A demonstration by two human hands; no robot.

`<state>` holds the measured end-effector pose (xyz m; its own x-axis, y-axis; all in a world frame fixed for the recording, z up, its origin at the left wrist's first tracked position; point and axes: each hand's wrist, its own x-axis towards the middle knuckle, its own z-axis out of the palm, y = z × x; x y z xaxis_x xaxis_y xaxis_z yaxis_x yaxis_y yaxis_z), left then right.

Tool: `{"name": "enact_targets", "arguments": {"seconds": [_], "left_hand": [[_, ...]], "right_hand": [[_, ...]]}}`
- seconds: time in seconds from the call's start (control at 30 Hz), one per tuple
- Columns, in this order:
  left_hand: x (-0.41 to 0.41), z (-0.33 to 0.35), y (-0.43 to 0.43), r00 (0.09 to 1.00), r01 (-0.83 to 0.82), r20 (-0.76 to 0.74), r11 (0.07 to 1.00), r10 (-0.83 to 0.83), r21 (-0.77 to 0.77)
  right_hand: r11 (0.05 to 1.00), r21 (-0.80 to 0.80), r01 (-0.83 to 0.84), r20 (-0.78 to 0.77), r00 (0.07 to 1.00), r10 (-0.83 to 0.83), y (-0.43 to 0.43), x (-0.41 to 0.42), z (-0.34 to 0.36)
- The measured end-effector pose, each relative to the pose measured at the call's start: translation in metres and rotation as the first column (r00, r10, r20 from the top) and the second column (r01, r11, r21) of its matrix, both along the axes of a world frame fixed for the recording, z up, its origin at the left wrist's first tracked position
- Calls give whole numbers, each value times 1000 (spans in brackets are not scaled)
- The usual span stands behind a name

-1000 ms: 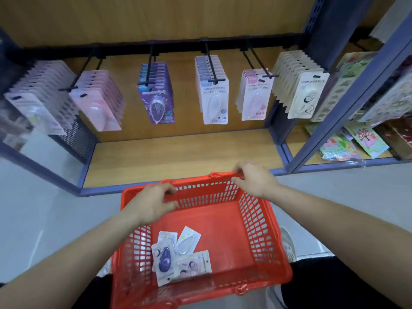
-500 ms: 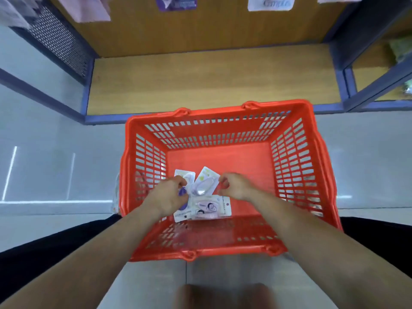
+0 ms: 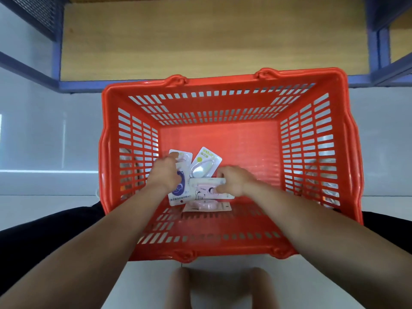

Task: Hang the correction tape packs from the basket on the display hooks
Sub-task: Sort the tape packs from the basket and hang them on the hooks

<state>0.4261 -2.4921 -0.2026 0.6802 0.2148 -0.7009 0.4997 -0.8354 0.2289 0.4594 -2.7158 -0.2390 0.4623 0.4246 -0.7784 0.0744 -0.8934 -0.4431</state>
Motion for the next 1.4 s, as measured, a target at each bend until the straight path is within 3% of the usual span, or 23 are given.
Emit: {"name": "enact_targets", "arguments": {"seconds": [0.17,0.23,0.4,0.6,0.77,1.03,1.27,1.33,1.4], "left_hand": [[0,-3,-3,998,56,7,998,-56,-4],[-3,-8,-8,999,29,37,999,-29,-12],[-7,-19,-9,981,-173,70,981,179,-86],[0,-19,-11,969,-238,36,963,244,-123],[2,-19,-20,933,-341,4,887,361,-313],[8,-22,-24,860,-485,-78,762,504,-429],[11,-22,-25,832,-515,-93,700,547,-495],[12,-21,-22,807,-539,-59,694,587,-477],[14,-18,-20,763,-577,-16,670,646,-467]], "right_hand": [[937,54,344,7,939,-345,-33,24,4],[911,61,408,10,912,-409,-42,28,4],[883,76,464,25,884,-467,-41,28,0],[896,101,432,7,900,-435,-26,24,1],[919,94,383,94,916,-391,-22,23,-3],[813,140,565,-129,825,-551,-24,32,0],[849,137,511,-82,860,-504,-26,33,-1],[827,152,542,-55,840,-540,-29,33,-1],[734,197,650,-69,756,-651,-31,35,0]]}}
